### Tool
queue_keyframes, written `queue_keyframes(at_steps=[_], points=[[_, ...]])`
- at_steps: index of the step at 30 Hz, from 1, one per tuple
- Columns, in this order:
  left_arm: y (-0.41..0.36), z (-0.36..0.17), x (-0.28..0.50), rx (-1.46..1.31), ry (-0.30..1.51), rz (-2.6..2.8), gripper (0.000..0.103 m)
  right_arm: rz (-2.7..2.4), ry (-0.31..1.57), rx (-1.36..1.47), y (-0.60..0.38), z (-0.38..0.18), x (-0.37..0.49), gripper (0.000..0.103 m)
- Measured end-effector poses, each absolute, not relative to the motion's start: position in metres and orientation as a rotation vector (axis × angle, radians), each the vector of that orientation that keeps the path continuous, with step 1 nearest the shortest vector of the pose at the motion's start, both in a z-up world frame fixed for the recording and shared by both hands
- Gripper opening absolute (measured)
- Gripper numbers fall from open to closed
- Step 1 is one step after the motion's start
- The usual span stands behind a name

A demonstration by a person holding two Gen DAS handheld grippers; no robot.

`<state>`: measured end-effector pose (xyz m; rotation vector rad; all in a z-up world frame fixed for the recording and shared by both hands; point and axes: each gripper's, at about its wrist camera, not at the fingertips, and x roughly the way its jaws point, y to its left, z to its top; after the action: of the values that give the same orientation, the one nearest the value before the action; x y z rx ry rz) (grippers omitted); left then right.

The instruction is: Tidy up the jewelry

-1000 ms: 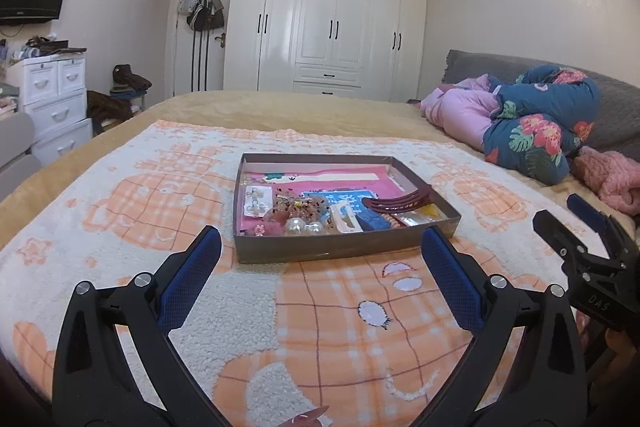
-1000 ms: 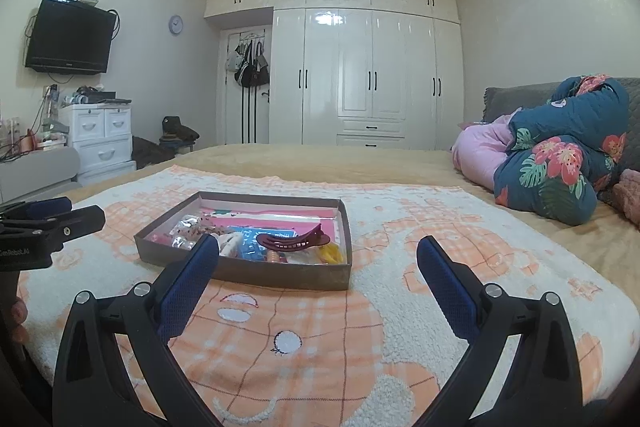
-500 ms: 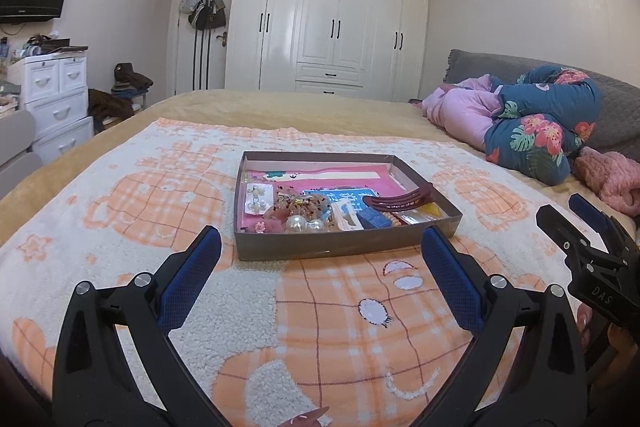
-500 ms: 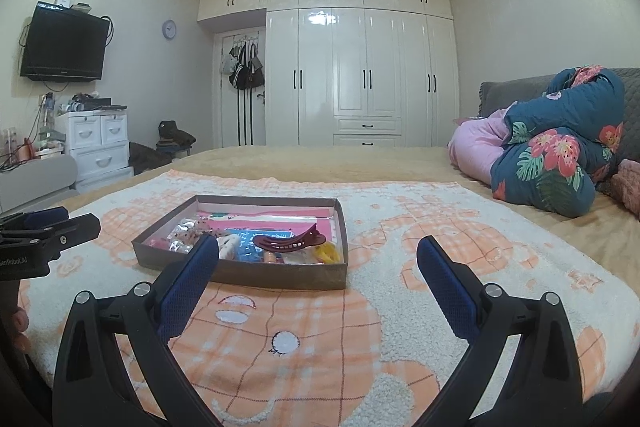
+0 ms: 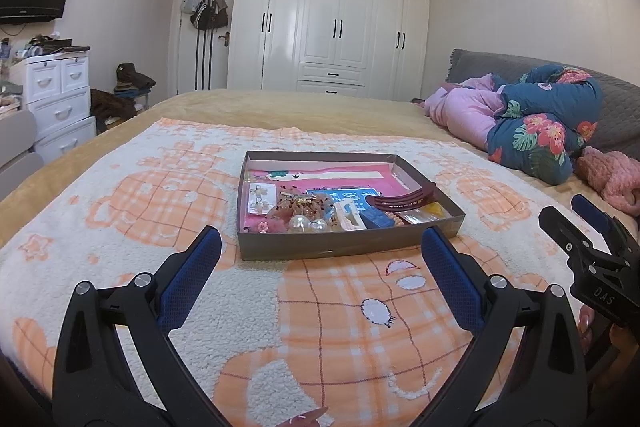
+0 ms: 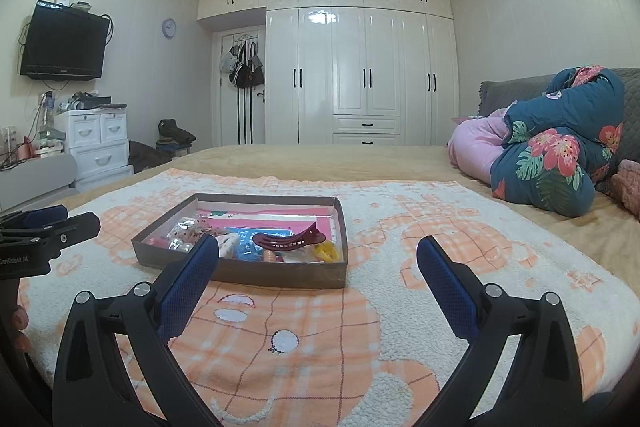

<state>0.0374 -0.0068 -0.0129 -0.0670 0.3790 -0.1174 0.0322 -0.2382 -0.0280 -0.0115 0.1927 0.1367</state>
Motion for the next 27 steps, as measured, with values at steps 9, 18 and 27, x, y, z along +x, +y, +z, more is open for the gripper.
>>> queue_keyframes(at_steps=[9,18,27], points=[[-0.0065,-0.0126,0.0372,-0.068,0.379,-0.117,0.092,0.141,0.196,-0.013,-0.2390,-0.0280,0.0336,0.097],[-0.0070,-0.0126,0.0374,-0.067,0.379,-0.118,0.092,0.141,0.195,-0.013,-0.2386,-0.0275,0.0339,0.097],[-0.0056,-0.0131,0.0373,-0.066,0.381,-0.115,0.092,0.143,0.198,-0.016,-0.2363,-0.0279,0.0339,0.097]])
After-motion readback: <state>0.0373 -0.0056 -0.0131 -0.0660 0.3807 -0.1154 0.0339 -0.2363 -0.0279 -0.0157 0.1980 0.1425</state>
